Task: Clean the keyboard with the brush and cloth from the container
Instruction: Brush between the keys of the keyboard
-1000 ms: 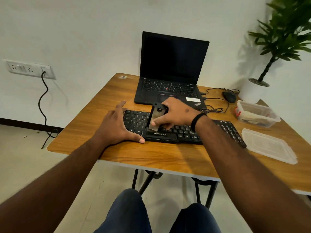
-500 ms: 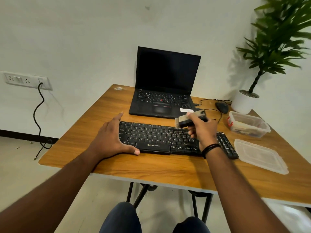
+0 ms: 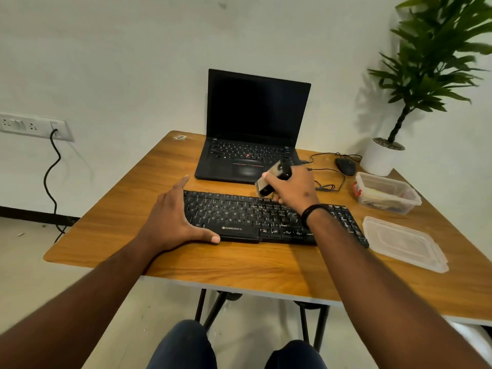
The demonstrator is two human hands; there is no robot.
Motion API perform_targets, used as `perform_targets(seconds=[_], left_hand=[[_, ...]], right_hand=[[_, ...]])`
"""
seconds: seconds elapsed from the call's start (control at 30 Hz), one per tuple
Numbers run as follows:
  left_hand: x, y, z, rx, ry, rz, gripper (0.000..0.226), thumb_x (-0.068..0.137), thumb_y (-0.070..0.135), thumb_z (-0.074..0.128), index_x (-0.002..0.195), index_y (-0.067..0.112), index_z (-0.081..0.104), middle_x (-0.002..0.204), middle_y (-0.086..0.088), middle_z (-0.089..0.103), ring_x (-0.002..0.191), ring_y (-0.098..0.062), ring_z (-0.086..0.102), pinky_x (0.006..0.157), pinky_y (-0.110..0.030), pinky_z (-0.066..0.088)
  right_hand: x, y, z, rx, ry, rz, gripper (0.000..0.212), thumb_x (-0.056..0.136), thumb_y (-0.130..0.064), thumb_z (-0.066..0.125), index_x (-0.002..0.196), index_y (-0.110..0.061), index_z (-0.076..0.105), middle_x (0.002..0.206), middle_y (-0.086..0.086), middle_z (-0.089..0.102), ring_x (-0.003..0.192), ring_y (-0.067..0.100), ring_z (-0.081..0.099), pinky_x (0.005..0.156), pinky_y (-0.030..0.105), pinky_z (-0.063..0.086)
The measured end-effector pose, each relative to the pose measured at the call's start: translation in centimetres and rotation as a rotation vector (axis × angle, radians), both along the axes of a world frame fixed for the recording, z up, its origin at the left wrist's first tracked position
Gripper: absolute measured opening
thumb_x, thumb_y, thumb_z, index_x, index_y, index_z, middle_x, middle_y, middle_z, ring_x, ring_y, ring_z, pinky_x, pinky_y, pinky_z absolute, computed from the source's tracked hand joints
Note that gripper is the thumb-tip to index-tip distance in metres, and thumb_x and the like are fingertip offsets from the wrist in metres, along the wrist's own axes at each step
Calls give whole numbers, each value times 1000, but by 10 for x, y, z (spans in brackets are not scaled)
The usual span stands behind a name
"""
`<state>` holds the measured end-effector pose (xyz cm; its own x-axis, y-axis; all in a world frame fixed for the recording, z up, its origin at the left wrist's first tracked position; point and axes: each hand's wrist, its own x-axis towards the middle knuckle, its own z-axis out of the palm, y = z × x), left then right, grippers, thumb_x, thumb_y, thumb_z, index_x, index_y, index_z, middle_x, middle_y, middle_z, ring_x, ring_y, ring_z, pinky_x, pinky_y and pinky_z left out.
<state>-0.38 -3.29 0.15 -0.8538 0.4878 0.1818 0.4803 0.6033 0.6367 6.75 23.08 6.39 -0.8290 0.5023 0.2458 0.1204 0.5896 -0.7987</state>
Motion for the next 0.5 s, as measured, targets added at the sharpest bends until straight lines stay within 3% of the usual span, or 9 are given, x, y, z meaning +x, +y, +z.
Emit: perform_targets(seconds=[0.13,0.23,0.4,0.5], left_hand=[[0,-1,-1,-2,7,-16,162,29,80,86,159,32,3,164,-2,19,149,-26,19,118,-53,29],[1,-1,0,4,1,-14,162,28,81,85,159,32,2,163,-3,21,148,-26,20,118,-53,29],[0,-1,1,-3,-14,-8,165,25,86,81,159,31,2,161,-5,26,146,-27,25,117,-53,31],[0,-1,2,-3,-19,-9,165,25,87,81,159,30,2,161,-5,26,146,-27,25,117,-53,31]], right_hand=[[-13,-5,3,222,-42,79,20,87,-37,73,79,-23,61,75,-4,67,66,10,65,56,21,55],[-19,-4,5,267,-14,71,21,87,-38,72,79,-23,61,74,-5,65,68,10,64,61,22,54],[-21,1,1,374,-151,80,33,90,-37,69,66,-25,50,66,-9,54,61,2,51,53,15,35],[-22,4,-2,336,-61,26,24,90,-36,69,73,-22,58,66,-9,57,62,4,54,53,14,37]])
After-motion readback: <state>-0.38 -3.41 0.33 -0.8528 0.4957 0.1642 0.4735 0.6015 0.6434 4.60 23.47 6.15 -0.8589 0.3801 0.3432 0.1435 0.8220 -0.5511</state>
